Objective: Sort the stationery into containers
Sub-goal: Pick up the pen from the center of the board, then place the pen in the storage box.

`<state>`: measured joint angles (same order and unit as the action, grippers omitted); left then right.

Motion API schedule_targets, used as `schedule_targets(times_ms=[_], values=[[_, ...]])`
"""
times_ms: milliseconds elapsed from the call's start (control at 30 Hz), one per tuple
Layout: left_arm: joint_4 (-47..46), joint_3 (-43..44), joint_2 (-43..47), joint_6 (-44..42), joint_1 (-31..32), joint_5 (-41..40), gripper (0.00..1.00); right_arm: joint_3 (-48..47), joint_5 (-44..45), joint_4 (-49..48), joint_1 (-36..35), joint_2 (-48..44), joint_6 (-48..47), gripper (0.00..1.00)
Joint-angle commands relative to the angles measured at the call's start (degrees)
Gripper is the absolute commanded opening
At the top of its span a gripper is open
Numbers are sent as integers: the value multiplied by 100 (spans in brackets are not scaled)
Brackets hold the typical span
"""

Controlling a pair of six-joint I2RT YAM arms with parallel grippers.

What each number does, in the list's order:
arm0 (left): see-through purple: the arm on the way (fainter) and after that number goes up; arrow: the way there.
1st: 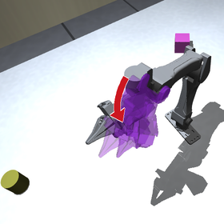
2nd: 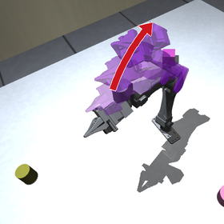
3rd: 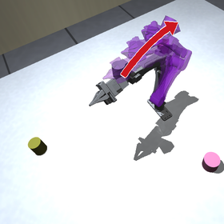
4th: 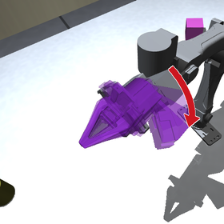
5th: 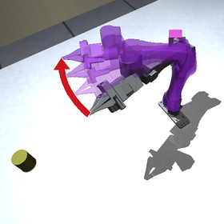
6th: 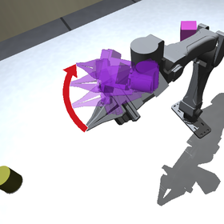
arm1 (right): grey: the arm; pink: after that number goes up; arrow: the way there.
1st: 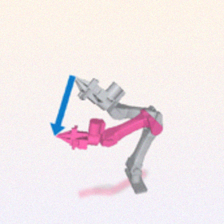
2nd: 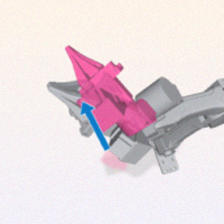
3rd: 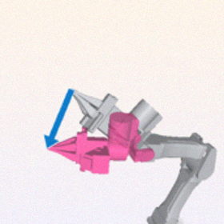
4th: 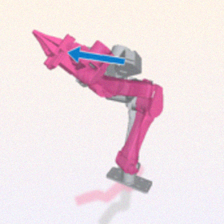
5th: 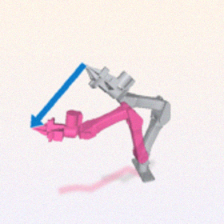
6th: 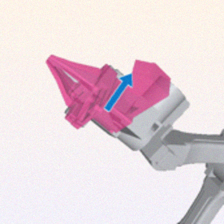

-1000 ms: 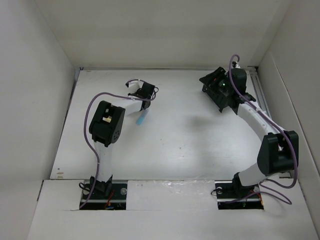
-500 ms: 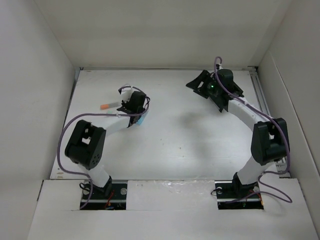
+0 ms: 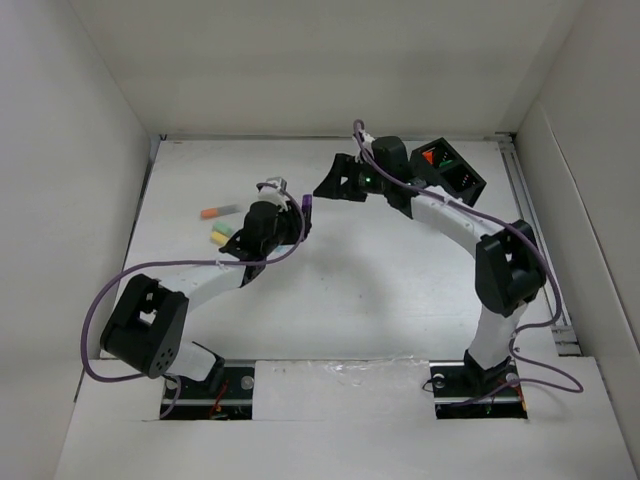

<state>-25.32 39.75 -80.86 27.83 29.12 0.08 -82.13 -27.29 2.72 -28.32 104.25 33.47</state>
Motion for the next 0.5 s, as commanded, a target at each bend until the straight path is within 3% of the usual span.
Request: schedule_targets(times_ms=[0, 300, 433, 467], values=[[-745, -37, 211, -402, -30, 914, 0, -304, -40, 290, -95, 227, -367, 79], [-1036, -230, 263, -586, -30, 1557, 0, -655, 198, 624, -201, 702, -421, 77], [-1036, -178, 212, -656, -30, 1662, 0, -708, 31, 572, -201, 816, -421, 64], [-1036, -178, 211, -657, -30, 1662, 0, -708, -48, 572, -201, 817, -421, 52]])
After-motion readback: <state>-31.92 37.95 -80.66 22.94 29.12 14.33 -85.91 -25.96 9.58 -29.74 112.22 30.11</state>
